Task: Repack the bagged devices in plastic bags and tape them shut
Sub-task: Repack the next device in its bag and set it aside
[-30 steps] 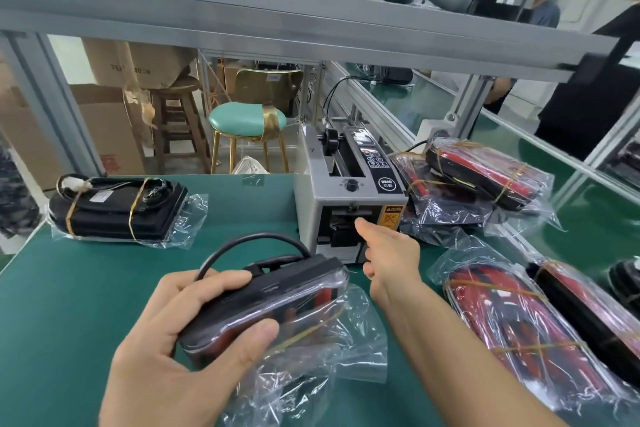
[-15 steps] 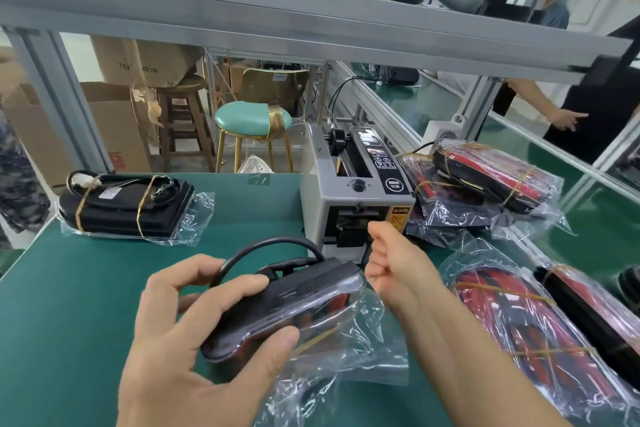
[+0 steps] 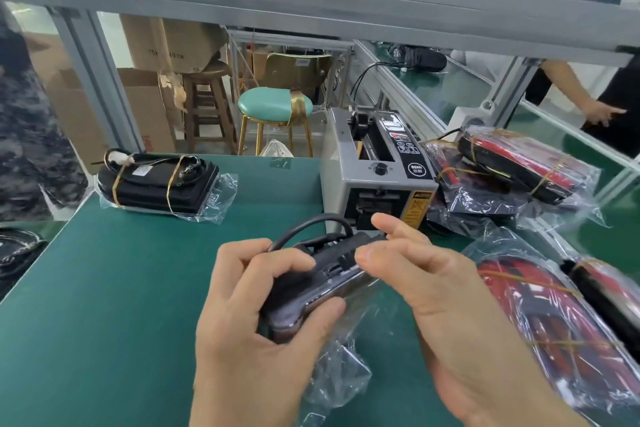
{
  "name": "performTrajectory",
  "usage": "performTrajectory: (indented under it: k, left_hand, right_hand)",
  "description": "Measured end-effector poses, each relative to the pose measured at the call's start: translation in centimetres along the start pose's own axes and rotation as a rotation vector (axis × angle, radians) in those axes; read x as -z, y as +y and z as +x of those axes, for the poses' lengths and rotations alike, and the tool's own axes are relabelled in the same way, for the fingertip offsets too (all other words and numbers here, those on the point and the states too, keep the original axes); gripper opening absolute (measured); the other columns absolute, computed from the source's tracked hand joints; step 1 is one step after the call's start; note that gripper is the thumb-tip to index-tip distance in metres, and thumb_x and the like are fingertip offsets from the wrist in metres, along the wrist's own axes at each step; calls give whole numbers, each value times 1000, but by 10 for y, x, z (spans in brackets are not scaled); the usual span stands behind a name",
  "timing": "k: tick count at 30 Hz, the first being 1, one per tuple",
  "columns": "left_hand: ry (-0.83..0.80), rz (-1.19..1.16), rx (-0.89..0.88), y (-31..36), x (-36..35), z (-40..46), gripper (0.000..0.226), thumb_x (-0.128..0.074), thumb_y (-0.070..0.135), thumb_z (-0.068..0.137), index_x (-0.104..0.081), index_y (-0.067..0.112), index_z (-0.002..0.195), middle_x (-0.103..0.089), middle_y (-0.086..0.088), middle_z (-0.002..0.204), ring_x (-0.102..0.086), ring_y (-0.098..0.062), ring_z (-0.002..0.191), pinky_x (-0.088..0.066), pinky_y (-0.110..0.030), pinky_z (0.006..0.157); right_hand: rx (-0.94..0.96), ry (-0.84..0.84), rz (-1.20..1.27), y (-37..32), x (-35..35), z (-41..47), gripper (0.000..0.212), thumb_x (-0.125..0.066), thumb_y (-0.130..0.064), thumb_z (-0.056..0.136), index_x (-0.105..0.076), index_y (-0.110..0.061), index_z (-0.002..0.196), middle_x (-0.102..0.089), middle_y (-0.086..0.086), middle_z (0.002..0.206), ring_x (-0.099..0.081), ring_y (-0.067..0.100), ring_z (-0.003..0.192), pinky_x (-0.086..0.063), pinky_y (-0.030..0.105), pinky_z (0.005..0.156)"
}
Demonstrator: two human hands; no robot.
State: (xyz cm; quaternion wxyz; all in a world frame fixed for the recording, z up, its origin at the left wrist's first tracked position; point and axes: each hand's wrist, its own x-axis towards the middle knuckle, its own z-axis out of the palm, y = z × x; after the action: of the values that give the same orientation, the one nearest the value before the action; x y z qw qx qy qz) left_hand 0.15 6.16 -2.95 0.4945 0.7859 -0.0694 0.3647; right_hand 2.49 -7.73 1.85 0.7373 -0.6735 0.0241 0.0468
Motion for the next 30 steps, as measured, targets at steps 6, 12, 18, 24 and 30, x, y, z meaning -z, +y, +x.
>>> performTrajectory:
  k: [6, 12, 18, 24, 30]
  left_hand:
    - [-15, -30, 16, 4, -3, -2, 40, -80, 16, 55, -64, 26, 90, -52, 0, 97, -57, 2, 88, -41, -2, 76]
    - [12, -96, 3, 0, -12, 2, 40, -79, 10, 61, -63, 27, 93, -50, 6, 95, -55, 1, 90, -41, -3, 74]
    - [71, -81, 1, -10, -23, 12, 43, -78, 7, 62, -63, 17, 101, -48, 5, 95, -53, 7, 91, -41, -4, 80]
    - [62, -28, 3, -12, -25, 15, 52, -79, 14, 60, -63, 21, 109, -49, 5, 97, -52, 4, 91, -41, -3, 79]
    - [68, -16, -24, -10, -27, 15, 53, -79, 12, 59, -61, 24, 108, -48, 6, 97, -51, 7, 90, -40, -1, 76]
  right_hand:
    - [32, 46, -13, -1, -5, 1, 9, -73, -26, 58, -76, -18, 59, -57, -23, 121, -45, -17, 116, -33, 18, 86]
    - [25, 16, -28, -5, -10, 9, 7, -72, -26, 59, -77, -20, 59, -56, -19, 124, -46, -17, 114, -33, 18, 84]
    - [-23, -3, -10, -10, -10, 29, 17, -73, -15, 70, -75, -19, 54, -59, -10, 122, -55, 4, 115, -42, 35, 100]
    - [-40, -41, -77, -12, -6, 36, 11, -73, -18, 67, -75, -19, 56, -60, -10, 120, -56, 7, 116, -39, 36, 103]
    - [-57, -53, -121, -13, -2, 39, 15, -74, -12, 71, -76, -17, 58, -60, -11, 118, -58, 7, 112, -42, 34, 98]
